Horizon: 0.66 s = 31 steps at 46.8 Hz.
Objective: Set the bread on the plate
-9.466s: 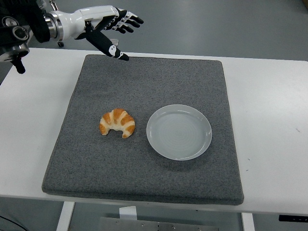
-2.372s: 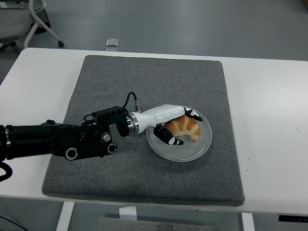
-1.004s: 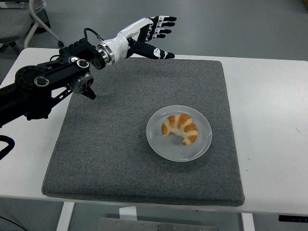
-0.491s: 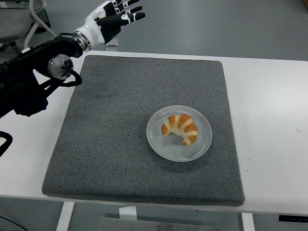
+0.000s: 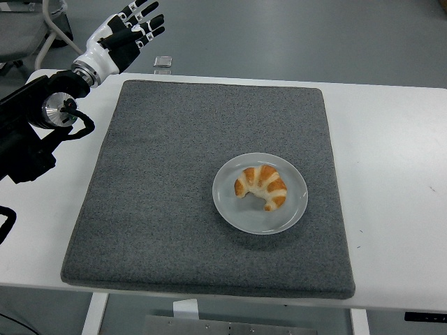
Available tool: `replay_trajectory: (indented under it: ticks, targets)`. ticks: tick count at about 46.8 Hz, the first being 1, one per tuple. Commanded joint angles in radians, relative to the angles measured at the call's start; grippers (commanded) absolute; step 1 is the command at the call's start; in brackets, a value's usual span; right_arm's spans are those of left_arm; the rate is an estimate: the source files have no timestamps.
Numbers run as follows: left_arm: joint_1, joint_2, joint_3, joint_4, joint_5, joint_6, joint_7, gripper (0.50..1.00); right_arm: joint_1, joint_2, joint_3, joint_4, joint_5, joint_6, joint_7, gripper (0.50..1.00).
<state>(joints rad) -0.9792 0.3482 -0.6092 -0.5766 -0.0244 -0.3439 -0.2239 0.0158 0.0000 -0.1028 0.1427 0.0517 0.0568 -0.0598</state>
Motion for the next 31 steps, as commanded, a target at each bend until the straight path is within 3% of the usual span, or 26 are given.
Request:
replay_trajectory:
  ticks: [1, 10, 31]
  targets:
    - [0.014, -0.002, 0.0, 0.006, -0.002, -0.004, -0.002, 0.994, 0.001, 0.0, 0.0, 0.0, -0.001, 0.0, 0.0, 0.93]
    - [0.068, -0.003, -0.001, 0.012, -0.003, -0.055, -0.044, 0.996, 0.001, 0.0, 0.0, 0.0, -0.001, 0.0, 0.0, 0.93]
    - [0.071, -0.008, -0.003, 0.012, -0.003, -0.058, -0.048, 0.996, 0.001, 0.0, 0.0, 0.002, -0.001, 0.001, 0.002, 0.93]
